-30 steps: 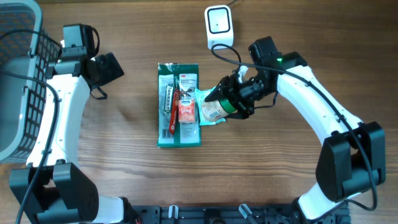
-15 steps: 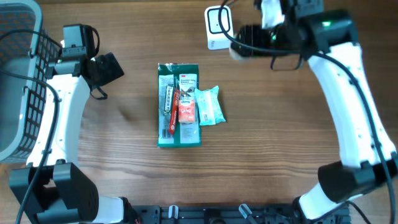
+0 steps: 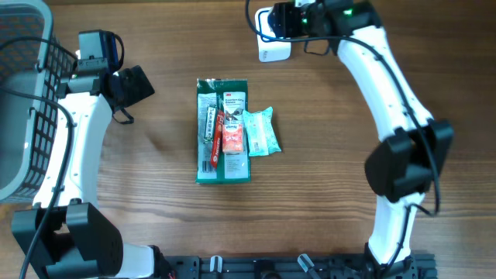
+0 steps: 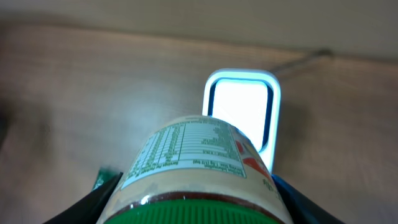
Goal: Scan the item barcode
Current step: 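Hold the jar label in front of the scanner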
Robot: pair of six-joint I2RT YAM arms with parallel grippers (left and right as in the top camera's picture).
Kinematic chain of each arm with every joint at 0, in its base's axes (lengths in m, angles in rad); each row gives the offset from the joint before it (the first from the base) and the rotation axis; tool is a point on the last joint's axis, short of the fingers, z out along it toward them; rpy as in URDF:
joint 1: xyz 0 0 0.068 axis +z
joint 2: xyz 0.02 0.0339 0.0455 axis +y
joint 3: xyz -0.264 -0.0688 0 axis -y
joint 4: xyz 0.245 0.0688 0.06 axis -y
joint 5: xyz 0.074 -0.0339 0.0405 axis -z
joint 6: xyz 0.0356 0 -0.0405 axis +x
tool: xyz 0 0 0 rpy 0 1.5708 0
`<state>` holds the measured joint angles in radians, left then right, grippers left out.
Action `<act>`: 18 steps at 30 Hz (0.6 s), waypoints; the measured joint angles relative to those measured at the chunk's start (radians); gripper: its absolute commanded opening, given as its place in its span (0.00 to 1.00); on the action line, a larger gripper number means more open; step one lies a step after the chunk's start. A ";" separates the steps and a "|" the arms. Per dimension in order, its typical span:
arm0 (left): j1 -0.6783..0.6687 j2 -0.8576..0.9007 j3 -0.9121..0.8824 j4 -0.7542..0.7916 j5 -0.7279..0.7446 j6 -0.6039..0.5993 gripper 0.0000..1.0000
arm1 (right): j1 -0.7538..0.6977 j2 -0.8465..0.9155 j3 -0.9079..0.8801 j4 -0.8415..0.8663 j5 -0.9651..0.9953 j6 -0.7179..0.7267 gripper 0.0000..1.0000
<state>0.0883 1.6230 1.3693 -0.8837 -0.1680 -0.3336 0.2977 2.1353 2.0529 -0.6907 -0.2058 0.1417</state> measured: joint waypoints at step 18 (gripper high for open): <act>0.000 0.000 0.000 0.000 0.000 0.000 1.00 | 0.000 0.237 -0.002 0.532 0.111 -0.024 0.04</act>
<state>0.0883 1.6230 1.3693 -0.8833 -0.1680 -0.3336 0.2977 2.3718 2.0514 -0.1585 -0.0948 0.1177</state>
